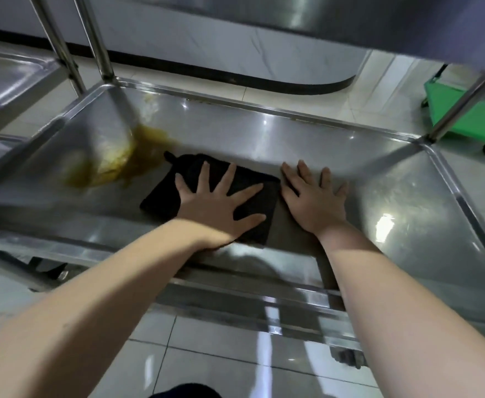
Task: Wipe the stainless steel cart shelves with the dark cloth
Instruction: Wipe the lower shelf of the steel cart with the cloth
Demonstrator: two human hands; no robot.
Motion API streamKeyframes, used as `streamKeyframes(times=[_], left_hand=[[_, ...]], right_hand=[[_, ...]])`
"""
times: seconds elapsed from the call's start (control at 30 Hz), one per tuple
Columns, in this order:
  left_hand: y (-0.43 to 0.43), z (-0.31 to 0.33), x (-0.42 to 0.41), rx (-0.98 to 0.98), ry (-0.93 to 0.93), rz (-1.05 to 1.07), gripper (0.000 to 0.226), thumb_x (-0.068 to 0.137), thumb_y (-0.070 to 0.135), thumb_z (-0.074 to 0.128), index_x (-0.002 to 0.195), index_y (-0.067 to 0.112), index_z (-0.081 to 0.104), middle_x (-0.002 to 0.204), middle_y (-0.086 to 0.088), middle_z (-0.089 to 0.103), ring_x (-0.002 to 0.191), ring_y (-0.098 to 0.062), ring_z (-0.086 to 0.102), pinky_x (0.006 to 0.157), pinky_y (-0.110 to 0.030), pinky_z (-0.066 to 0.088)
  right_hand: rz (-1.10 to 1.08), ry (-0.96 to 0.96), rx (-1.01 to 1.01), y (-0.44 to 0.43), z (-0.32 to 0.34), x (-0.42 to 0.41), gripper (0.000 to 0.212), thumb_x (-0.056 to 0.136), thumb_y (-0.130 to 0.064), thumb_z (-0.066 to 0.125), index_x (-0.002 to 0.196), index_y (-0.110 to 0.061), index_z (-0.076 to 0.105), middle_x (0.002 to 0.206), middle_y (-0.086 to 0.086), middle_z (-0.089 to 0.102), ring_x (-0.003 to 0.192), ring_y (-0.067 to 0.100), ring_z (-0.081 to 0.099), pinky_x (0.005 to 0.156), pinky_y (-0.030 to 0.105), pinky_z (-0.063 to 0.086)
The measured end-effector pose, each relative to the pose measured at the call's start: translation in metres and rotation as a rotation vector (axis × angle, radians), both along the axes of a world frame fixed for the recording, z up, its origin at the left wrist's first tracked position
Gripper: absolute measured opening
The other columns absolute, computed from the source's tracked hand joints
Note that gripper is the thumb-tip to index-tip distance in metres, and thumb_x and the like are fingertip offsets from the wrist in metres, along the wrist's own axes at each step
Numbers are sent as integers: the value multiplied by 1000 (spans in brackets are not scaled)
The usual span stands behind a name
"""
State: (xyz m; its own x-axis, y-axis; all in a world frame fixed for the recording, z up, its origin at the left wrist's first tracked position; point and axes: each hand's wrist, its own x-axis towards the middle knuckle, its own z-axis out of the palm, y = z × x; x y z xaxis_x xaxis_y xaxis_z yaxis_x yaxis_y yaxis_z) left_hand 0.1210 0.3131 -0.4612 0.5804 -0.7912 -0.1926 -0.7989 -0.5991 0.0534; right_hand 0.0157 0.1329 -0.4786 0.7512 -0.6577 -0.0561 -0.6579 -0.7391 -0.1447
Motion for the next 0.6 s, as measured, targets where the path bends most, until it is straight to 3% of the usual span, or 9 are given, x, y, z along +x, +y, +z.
streamKeyframes(times=[0.2,0.5,0.6], left_hand=[[46,5,-53,42,70,33,69,79,89,15,140,69,-11,160,8,-29,144,-40,-30,104,-73,-19],[-28,3,20,-39,-14,137,70,82,87,14,145,64,-7,164,5,-16,147,-44,-17,105,-79,-6],[-55,9,52,-44,20,164,70,84,86,17,147,62,-3,165,4,-12,147,-45,-17,105,-79,-6]], right_hand=[[10,-8,17,5,4,-6,56,99,-61,24,152,-51,10,165,-15,0,150,38,-3,112,68,-2],[47,25,40,9,9,-6,55,100,-61,26,152,-49,17,165,-13,0,150,39,-6,111,72,-5],[29,105,42,16,9,-8,56,100,-61,17,153,-50,5,165,-11,-10,150,39,-10,111,71,-7]])
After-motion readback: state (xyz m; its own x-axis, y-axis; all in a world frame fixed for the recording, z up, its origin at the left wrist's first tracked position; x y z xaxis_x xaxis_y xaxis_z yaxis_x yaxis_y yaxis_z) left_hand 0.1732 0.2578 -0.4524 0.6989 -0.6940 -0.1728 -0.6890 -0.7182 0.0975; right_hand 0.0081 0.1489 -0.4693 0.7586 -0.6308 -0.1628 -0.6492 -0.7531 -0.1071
